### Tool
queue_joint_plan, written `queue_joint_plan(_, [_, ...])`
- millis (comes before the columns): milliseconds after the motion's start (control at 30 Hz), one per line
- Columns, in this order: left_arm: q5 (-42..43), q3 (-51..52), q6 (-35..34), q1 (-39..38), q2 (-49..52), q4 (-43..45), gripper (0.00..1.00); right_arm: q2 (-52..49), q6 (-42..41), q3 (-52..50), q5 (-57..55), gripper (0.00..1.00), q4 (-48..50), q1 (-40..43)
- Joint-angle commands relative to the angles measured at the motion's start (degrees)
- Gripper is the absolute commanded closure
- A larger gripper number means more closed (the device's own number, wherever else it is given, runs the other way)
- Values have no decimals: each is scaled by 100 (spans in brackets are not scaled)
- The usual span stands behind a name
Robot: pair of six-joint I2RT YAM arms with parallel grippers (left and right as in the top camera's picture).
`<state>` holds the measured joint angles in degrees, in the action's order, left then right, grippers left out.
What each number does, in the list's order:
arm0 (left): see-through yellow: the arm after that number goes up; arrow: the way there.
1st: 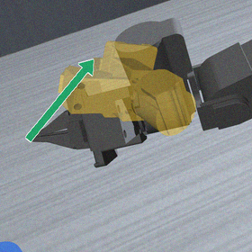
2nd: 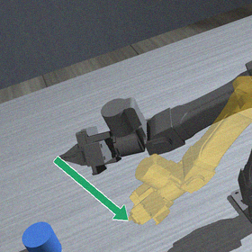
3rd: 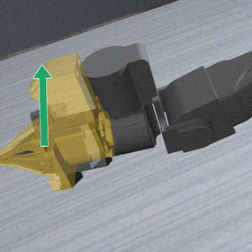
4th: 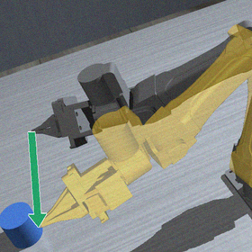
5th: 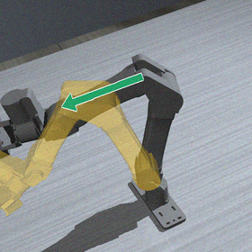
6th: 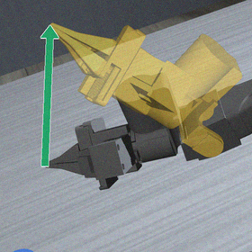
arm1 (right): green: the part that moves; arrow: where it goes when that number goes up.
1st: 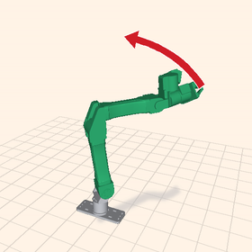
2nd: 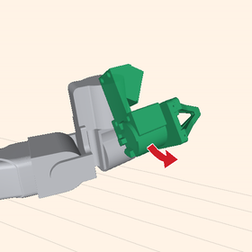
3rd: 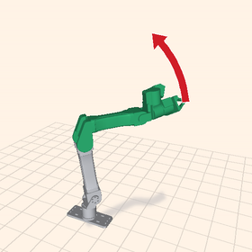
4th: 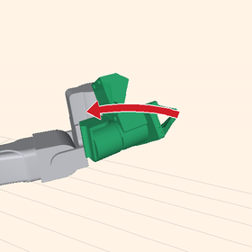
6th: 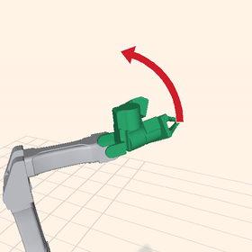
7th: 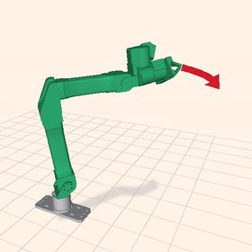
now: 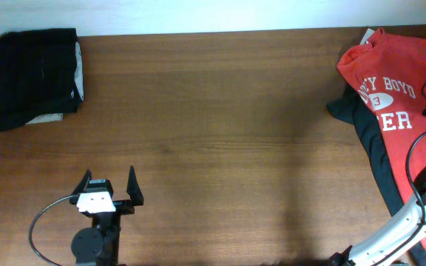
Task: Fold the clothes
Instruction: 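Reach the right gripper to the red T-shirt and grasp it, then drag the red T-shirt leftward to the table center with the right gripper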
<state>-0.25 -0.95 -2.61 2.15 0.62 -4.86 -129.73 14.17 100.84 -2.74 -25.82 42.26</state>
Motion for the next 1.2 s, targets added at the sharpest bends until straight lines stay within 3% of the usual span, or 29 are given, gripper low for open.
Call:
queue_joint_plan(0, [0, 42, 74, -24, -28, 9, 1, -269, 382, 90, 120, 16, -127, -9])
queue_joint_plan(133, [-2, 42, 74, -24, -28, 9, 1, -293, 374, 85, 496, 59, -168, 87])
queue_joint_plan(167, [-2, 42, 74, -24, -26, 9, 1, -293, 332, 85, 546, 66, -170, 125])
queue_joint_plan(233, [-2, 42, 74, -24, -28, 9, 1, -293, 269, 85, 557, 91, -190, 179])
queue_joint_plan(267, [-2, 42, 74, -24, -26, 9, 1, -291, 181, 85, 557, 96, -181, 219])
queue_joint_plan(500, [-2, 42, 74, -24, -26, 9, 1, 24, -175, 144, 647, 96, -190, 275])
queue_joint_plan(700, [-2, 42, 74, -24, -26, 9, 1, 1504, -619, 151, 3340, 96, -549, -262])
queue_joint_plan(833, [0, 42, 74, -24, -26, 9, 1, 2151, -1241, 151, 4041, 96, -785, -2046])
queue_joint_plan(867, [-2, 42, 74, -24, -26, 9, 1, 2170, -1561, 151, 4074, 96, -780, -2876])
queue_joint_plan(933, [-2, 42, 74, -24, -28, 9, 1, 2129, -1766, 149, 4065, 96, -704, -3858])
queue_joint_plan(1000, [-2, 42, 74, -24, -26, 9, 1, 2028, -2256, 149, 3790, 96, -385, -5687])
queue_joint_plan(1067, [-2, 42, 74, -24, -26, 9, 1, 2026, -2422, 149, 3331, 95, -358, -6614])
queue_joint_plan(1133, [-2, 42, 74, -24, -28, 9, 1, 2026, -2483, 149, 2940, 54, -378, -7320])
queue_joint_plan(1167, [-2, 42, 74, -24, -28, 9, 1, 2026, -2487, 149, 2594, 55, -426, -7665])
